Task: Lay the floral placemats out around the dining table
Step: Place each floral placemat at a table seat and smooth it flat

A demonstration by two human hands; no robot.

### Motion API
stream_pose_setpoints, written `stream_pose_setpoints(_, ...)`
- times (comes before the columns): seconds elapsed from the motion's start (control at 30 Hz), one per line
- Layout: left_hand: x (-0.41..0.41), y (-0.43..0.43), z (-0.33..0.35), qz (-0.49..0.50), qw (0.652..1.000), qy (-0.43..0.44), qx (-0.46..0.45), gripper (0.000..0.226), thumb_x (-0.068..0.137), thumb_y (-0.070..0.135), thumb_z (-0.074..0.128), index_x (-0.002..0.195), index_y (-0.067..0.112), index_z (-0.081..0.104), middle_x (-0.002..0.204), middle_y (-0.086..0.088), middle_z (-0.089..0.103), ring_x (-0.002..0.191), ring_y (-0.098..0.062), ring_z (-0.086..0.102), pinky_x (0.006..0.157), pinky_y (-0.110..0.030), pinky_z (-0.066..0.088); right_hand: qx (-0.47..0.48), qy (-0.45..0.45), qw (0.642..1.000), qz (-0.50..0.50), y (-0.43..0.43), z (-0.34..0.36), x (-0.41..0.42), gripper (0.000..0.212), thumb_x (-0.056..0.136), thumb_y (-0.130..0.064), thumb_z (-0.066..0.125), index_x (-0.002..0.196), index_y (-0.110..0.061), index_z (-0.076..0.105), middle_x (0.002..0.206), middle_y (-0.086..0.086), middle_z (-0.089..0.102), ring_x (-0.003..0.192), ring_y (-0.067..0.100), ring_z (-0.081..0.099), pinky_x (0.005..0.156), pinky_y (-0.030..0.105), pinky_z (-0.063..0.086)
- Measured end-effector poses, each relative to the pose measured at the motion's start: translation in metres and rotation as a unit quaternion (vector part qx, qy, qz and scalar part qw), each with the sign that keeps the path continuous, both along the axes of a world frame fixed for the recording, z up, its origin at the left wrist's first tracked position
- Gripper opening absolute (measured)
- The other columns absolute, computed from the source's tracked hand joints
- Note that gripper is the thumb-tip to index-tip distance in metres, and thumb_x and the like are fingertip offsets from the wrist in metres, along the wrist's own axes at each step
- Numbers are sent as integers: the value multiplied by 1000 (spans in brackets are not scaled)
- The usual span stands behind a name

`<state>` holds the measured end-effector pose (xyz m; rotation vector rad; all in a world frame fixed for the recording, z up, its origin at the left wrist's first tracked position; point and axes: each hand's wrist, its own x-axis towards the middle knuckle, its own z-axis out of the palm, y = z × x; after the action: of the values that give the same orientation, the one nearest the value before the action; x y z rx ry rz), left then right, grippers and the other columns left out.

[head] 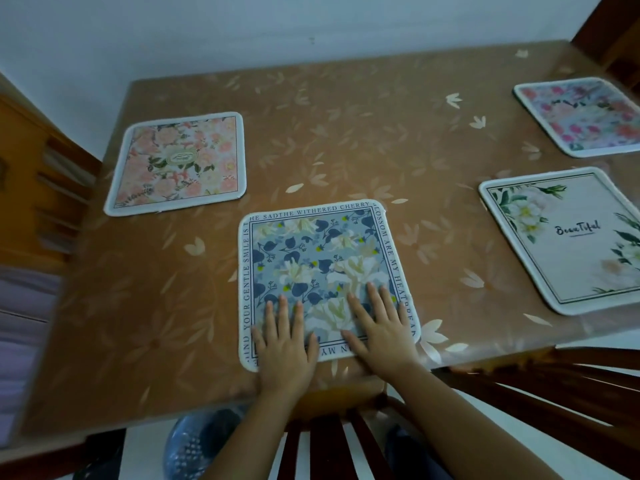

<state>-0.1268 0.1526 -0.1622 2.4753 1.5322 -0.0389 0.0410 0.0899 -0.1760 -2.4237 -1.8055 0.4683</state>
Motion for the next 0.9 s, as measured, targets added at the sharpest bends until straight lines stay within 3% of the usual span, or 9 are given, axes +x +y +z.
stream_pose_setpoints(0.17,13,-11,-8,0,999,-38,-16,56,90,41,41,138,15,31,151,-10,22,140,-27,9,111,-49,9,3,11,999,38,-5,14,11,60,89,-55,34,141,-29,19,154,6,15,141,25,8,113,43,11)
stream_pose_setpoints(0.3,37,-22,-3,-7,998,-64,-17,56,90,40,38,140,17,26,152,-4,19,140,-20,5,113,-42,2,46,20,997,57,-9,33,34,52,86,-47,44,133,-24,36,141,7,39,132,22,31,107,43,26)
stream_pose_setpoints(0.5,107,-41,18,-38,991,-126,2,53,90,35,43,138,14,31,151,-7,23,140,-21,9,113,-43,6,99,-16,994,50,-30,62,106,48,83,-39,52,127,-20,44,133,10,49,126,28,41,103,52,32)
stream_pose_setpoints(0.7,203,-78,38,-87,980,-177,33,47,80,22,62,123,5,52,134,-16,49,128,-33,38,103,-54,27,79,-35,996,15,-76,79,204,51,86,-38,50,132,-20,38,140,8,42,131,25,34,107,45,29)
stream_pose_setpoints(0.9,290,-106,42,-128,974,-188,14,49,89,29,46,135,13,38,147,-7,32,138,-22,19,111,-40,4,65,-44,997,-8,-124,85,303,51,86,-36,54,131,-16,42,140,12,42,131,28,34,106,46,28)
